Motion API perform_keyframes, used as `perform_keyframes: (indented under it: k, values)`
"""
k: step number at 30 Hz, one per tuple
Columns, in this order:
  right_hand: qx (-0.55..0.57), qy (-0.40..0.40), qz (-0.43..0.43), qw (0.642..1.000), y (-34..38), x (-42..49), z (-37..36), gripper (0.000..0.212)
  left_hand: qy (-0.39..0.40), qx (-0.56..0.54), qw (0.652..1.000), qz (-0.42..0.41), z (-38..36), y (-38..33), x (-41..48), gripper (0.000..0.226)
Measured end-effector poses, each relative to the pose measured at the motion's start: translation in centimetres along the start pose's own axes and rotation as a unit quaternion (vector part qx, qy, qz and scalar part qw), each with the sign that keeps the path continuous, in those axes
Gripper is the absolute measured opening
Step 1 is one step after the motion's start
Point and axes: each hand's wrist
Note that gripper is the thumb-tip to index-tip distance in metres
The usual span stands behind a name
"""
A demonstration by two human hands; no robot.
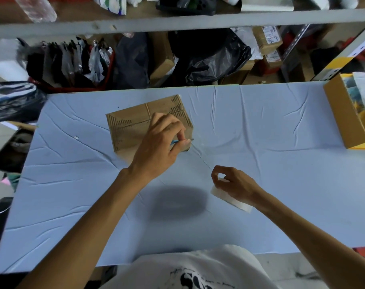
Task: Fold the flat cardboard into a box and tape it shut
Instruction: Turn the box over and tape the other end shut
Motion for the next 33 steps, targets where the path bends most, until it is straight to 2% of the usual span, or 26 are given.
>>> perform_keyframes:
  k: [3, 6, 11, 14, 15, 18, 21, 24, 27, 30, 33]
  values:
    - [-0.010, -0.036, -0.002, 0.999, 0.0, 0.1, -0.4, 0.015, -0.012, -0.001, 1.000, -0.006, 0.1, 0.1, -0.2, 0.019]
    - [-0.035, -0.067, 0.001, 0.997, 0.0, 0.2, -0.5, 0.021, -0.015, 0.001, 1.000, -0.010, 0.2, 0.2, -0.4, 0.021]
    - [-0.070, -0.093, 0.012, 0.993, -0.3, 0.5, -0.5, 0.015, -0.015, 0.002, 1.000, -0.020, 0.3, 0.1, -0.7, 0.022]
    - [-0.087, -0.068, 0.034, 0.993, -0.7, 0.7, -0.5, 0.056, 0.008, -0.032, 0.999, -0.027, 0.1, 0.0, -1.5, 0.022]
    - [-0.095, -0.079, 0.038, 0.992, -0.8, 0.8, -0.6, 0.061, 0.022, -0.047, 0.998, -0.026, -0.1, -0.1, -2.0, 0.022]
    - [-0.094, -0.173, 0.048, 0.979, -1.3, 1.2, -1.2, 0.061, 0.087, -0.119, 0.988, 0.034, -2.0, 0.1, -4.1, 0.020]
    - [-0.105, -0.216, 0.046, 0.970, -1.2, 2.5, -1.6, 0.071, 0.164, -0.142, 0.962, 0.165, -5.4, 1.3, -6.3, 0.020]
    - [-0.151, -0.192, 0.031, 0.969, -0.7, 4.3, -1.9, 0.077, 0.195, -0.103, 0.937, 0.269, -8.4, 3.0, -7.2, 0.018]
    - [-0.211, -0.149, 0.033, 0.965, -0.3, 5.4, -3.2, 0.079, 0.223, -0.101, 0.912, 0.328, -10.6, 4.1, -7.5, 0.017]
    - [-0.206, -0.118, 0.035, 0.971, -0.6, 5.7, -4.5, 0.086, 0.230, -0.052, 0.910, 0.342, -11.7, 4.5, -8.1, 0.019]
    - [-0.196, -0.080, 0.022, 0.977, -0.9, 6.1, -5.1, 0.091, 0.240, 0.015, 0.925, 0.295, -11.9, 4.2, -8.2, 0.030]
Point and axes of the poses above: each hand's wrist, its own x-axis towards the middle knuckle, its own z-axis out of the back of the hand, y = z × x, and after that the axes turned 7 degrees about -z, right-handed
